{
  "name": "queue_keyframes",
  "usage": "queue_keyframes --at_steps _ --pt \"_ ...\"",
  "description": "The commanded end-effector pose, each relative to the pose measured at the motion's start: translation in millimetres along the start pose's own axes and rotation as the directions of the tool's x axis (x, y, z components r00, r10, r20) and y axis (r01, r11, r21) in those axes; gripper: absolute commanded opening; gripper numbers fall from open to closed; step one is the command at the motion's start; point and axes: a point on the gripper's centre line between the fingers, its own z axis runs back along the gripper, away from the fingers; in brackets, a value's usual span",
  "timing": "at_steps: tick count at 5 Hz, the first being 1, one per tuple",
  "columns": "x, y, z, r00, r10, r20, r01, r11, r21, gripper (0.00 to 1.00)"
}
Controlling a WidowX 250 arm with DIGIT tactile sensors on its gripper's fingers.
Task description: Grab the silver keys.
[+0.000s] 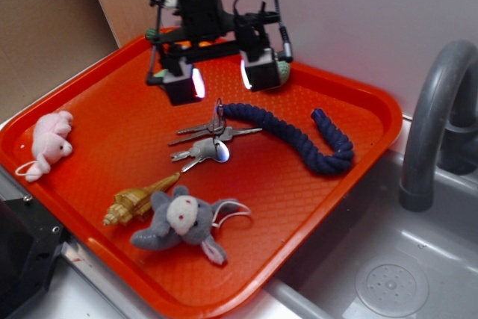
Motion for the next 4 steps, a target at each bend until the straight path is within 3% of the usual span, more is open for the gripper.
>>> queue_keyframes --at_steps 1,2,3,4 --pt "28.3 12.6 9.9 0.999 -0.009 0.032 0.007 0.999 0.047 1.00" --pt "30.7 30.8 8.2 0.999 -0.021 0.030 0.018 0.996 0.084 1.00" --pt "24.9 43.2 7.8 0.999 -0.046 -0.012 0.047 0.996 0.077 1.00" --pt "16.4 39.4 -1.6 0.997 -0.070 -0.021 0.071 0.996 0.057 1.00"
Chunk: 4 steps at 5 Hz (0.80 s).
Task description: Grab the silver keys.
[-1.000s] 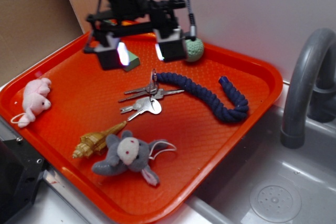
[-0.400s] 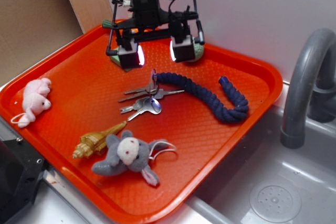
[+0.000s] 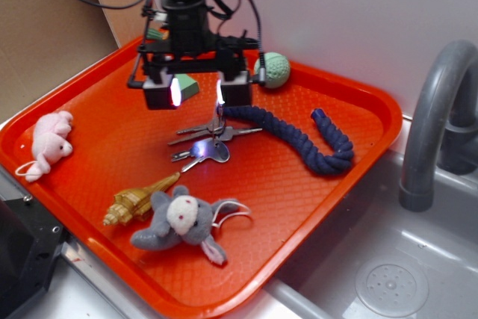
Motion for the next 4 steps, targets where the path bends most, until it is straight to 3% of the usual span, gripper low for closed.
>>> queue_keyframes --at_steps 1,2,3,4 --pt "2.7 -12.4 -6.0 1.000 -0.010 0.008 0.011 0.999 -0.037 1.00" --pt "-4.6 -20.0 -17.4 1.000 -0.025 0.012 0.025 1.000 -0.005 1.00" --pt "-6.0 -22.1 -18.6 0.998 -0.059 0.003 0.059 0.998 -0.006 0.00" --pt "-11.9 -24.1 -13.0 0.995 -0.089 0.041 0.089 0.996 0.005 0.00"
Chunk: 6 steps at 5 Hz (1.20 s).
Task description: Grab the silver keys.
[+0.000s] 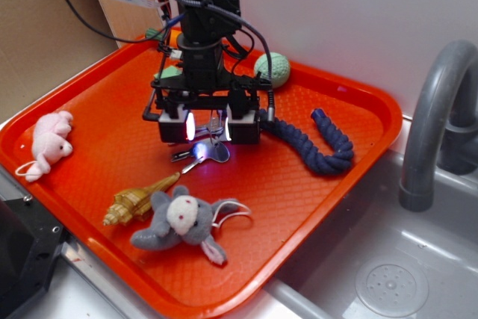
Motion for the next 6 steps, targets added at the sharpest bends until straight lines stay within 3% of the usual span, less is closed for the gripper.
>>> queue_keyframes --at_steps 1,2,3,4,5,6 --pt "16.0 -5.6 43.2 0.995 -0.073 0.067 0.077 0.995 -0.062 0.00" --pt "28.8 -3.5 59.8 0.994 -0.080 0.071 0.087 0.991 -0.101 0.00" --pt "40.9 -3.2 65.4 0.988 -0.108 0.115 0.121 0.986 -0.115 0.00" --pt "42.8 5.3 90.7 0.955 -0.262 0.140 0.282 0.948 -0.151 0.00" --pt "57.8 24.5 129.3 0.859 -0.494 0.136 0.509 0.853 -0.114 0.00" --pt "68.4 39.5 158.4 0.702 -0.695 0.153 0.702 0.712 0.011 0.00"
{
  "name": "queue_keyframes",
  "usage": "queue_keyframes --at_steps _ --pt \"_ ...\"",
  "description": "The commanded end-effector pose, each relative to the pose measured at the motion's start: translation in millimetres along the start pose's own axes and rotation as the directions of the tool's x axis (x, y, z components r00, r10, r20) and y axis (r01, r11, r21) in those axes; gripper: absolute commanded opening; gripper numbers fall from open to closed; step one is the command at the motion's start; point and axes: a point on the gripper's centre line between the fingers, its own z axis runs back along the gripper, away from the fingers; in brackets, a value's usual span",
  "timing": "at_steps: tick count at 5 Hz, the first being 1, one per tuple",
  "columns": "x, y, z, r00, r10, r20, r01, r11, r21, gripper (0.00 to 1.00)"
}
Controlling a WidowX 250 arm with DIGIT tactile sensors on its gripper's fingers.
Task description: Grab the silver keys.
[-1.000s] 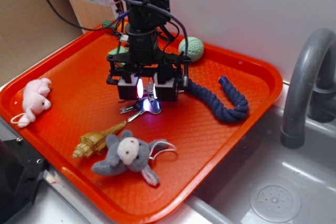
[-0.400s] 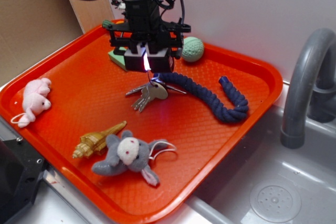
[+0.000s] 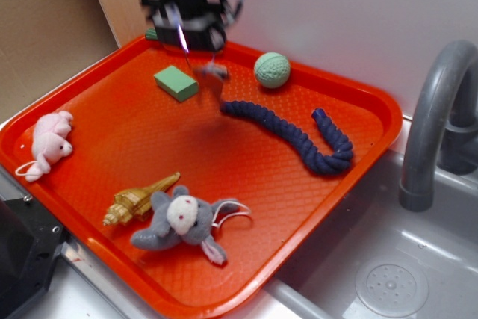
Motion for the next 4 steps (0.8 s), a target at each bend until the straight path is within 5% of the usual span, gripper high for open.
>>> queue_keyframes --at_steps 1,2,3,4 --pt "8.8 37.3 70.3 0.968 -0.247 0.038 0.243 0.965 0.096 0.00" --pt "-41.8 38.0 89.3 0.970 -0.244 0.022 0.242 0.967 0.081 0.00" --pt "-61.1 39.8 90.6 0.982 -0.187 0.019 0.186 0.982 0.038 0.00" --pt "-70.7 35.3 77.3 0.986 -0.154 0.061 0.149 0.986 0.074 0.00"
